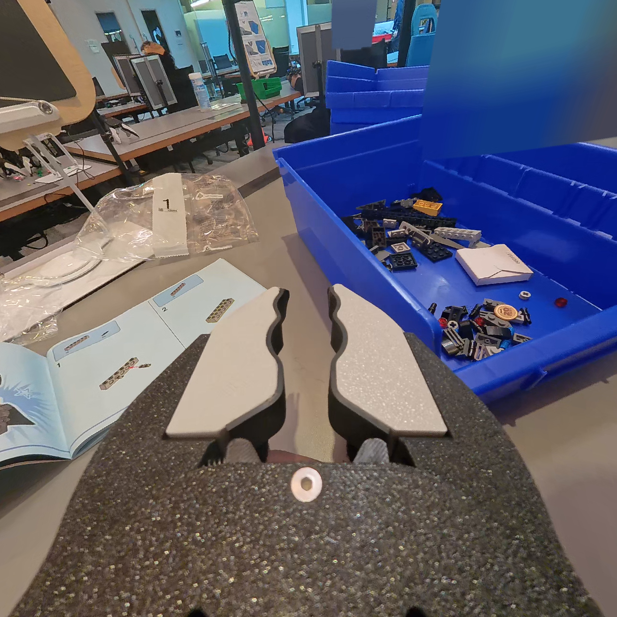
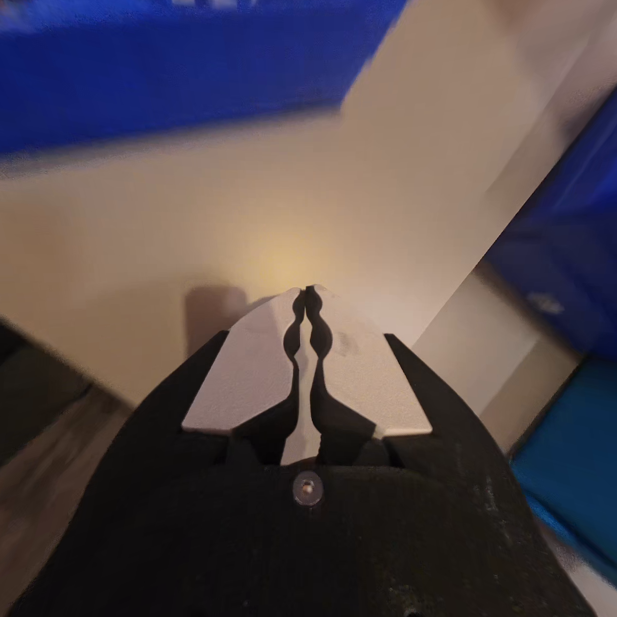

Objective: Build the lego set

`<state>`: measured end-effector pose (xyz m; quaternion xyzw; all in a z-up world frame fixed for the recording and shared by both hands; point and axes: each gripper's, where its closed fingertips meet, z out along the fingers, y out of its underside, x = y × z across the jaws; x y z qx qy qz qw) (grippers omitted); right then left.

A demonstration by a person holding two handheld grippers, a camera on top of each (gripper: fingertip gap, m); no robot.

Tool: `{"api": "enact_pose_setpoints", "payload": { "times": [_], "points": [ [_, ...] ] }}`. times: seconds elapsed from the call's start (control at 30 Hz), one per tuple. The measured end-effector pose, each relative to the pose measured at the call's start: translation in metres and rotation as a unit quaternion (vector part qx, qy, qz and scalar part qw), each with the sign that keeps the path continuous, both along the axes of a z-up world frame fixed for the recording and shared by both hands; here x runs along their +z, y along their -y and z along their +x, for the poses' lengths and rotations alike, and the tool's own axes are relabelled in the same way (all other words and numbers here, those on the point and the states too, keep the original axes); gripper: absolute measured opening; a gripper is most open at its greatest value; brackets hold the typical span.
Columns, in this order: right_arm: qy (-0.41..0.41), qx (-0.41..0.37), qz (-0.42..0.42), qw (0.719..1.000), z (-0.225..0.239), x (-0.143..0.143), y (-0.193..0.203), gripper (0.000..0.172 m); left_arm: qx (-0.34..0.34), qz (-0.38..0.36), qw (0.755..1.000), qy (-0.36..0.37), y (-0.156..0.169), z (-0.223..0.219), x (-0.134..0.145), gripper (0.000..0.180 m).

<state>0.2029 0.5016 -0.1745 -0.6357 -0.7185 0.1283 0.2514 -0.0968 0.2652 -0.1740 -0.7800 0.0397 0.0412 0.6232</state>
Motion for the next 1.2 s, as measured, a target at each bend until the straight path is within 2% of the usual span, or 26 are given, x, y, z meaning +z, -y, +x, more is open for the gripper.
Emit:
{"api": "enact_pose_setpoints", "payload": {
  "times": [0.13,0.23,0.4,0.5,0.67,0.9,1.03,1.2],
  "points": [
    [-0.190,0.030,-0.003,0.981,-0.105,0.051,0.012,0.000,0.001,0.001,1.000,-0.003,0.000,0.000,0.000,0.025],
    [-0.261,0.055,0.000,0.964,-0.174,0.077,0.026,0.001,0.001,0.007,1.000,0.000,0.001,0.000,0.002,0.025],
    [-0.247,0.105,0.042,0.962,-0.252,0.084,0.043,0.004,-0.001,0.014,1.000,0.018,0.003,-0.003,0.004,0.024],
    [-0.223,0.116,0.096,0.963,-0.277,0.082,0.030,0.004,-0.003,0.013,1.000,0.026,0.003,-0.003,0.004,0.024],
    [-0.179,0.056,0.165,0.968,-0.293,0.068,-0.039,0.007,-0.016,0.022,0.999,0.040,0.003,0.003,0.007,0.025],
    [-0.119,-0.034,0.105,0.987,-0.272,0.004,-0.116,0.008,-0.057,0.067,0.994,0.062,0.007,0.019,0.028,0.027],
    [-0.090,-0.020,0.009,0.996,-0.263,-0.036,-0.108,0.007,-0.090,0.064,0.991,0.078,0.009,0.031,0.033,0.030],
    [-0.073,0.025,-0.061,0.995,-0.256,-0.048,-0.077,0.009,-0.076,-0.004,0.996,0.034,0.006,0.034,0.013,0.033]
  ]
}}
